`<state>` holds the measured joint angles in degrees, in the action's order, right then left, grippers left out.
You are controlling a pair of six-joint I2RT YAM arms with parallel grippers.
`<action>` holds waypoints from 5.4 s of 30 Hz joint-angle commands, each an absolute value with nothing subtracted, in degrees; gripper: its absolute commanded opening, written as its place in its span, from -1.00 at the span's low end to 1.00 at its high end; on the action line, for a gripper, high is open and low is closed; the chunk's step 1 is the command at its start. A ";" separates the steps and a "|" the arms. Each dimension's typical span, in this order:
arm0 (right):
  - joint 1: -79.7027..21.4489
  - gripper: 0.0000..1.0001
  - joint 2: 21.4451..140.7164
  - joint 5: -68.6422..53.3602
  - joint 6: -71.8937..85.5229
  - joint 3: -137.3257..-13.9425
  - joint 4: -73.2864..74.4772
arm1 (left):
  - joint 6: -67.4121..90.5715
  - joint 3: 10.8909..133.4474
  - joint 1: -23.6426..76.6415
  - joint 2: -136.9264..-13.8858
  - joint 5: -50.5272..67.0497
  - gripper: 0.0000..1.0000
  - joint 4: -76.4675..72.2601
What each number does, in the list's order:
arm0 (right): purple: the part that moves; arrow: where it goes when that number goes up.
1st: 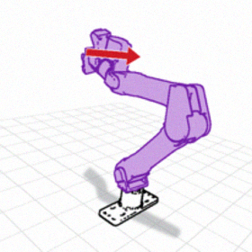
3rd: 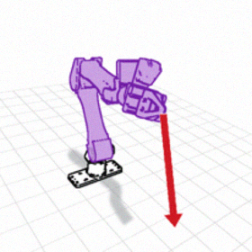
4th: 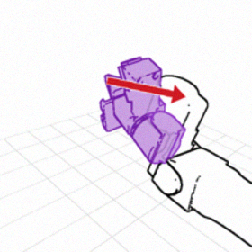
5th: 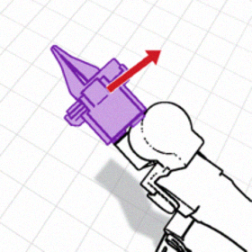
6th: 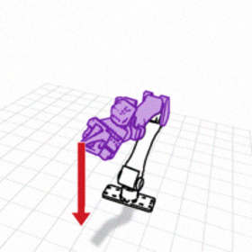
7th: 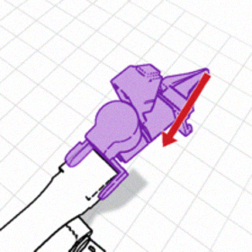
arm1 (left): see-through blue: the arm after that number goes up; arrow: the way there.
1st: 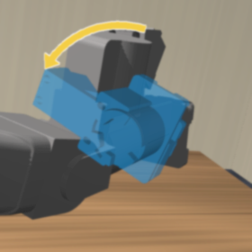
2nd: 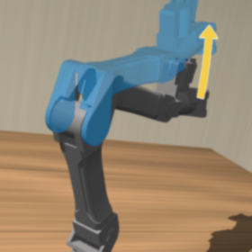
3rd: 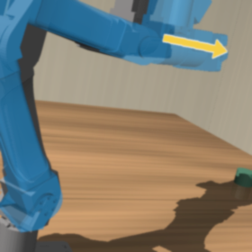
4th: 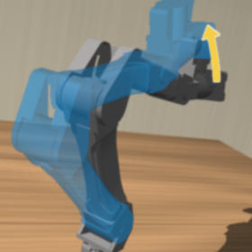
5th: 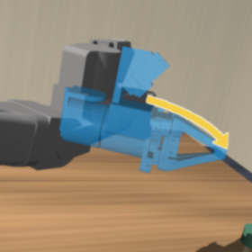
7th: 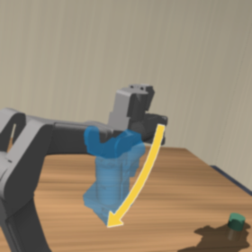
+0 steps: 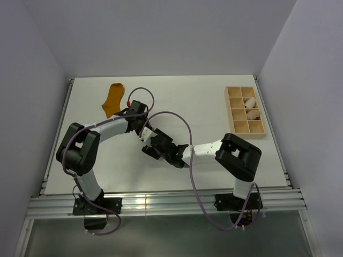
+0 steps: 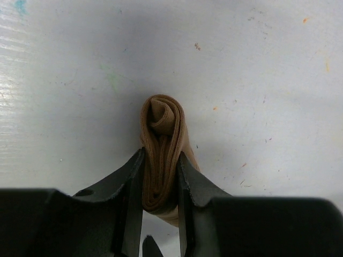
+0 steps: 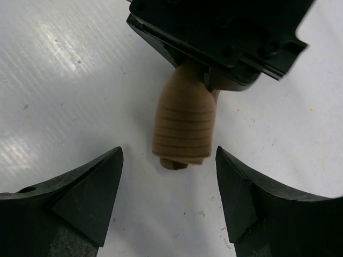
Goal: Roll the socks
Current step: Pick up the sock at the center of the board, then place the sock in the storage box.
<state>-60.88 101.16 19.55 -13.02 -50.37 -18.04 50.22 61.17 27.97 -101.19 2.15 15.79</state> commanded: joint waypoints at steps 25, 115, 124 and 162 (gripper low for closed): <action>-63.37 -0.34 115.66 31.29 -14.94 -60.12 -14.94 | 47.64 65.13 28.65 -104.68 4.57 -0.99 24.00; 3.34 -1.00 107.31 17.31 14.94 -85.34 22.68 | 32.25 46.85 6.06 -49.13 -24.96 0.99 27.33; 3.34 -1.00 111.62 13.02 16.43 -88.16 22.33 | 32.25 46.76 6.15 -49.48 -24.17 0.99 27.33; 9.67 -1.00 122.95 7.21 26.11 -92.37 31.19 | 31.99 46.41 6.06 -50.54 -21.53 0.99 26.90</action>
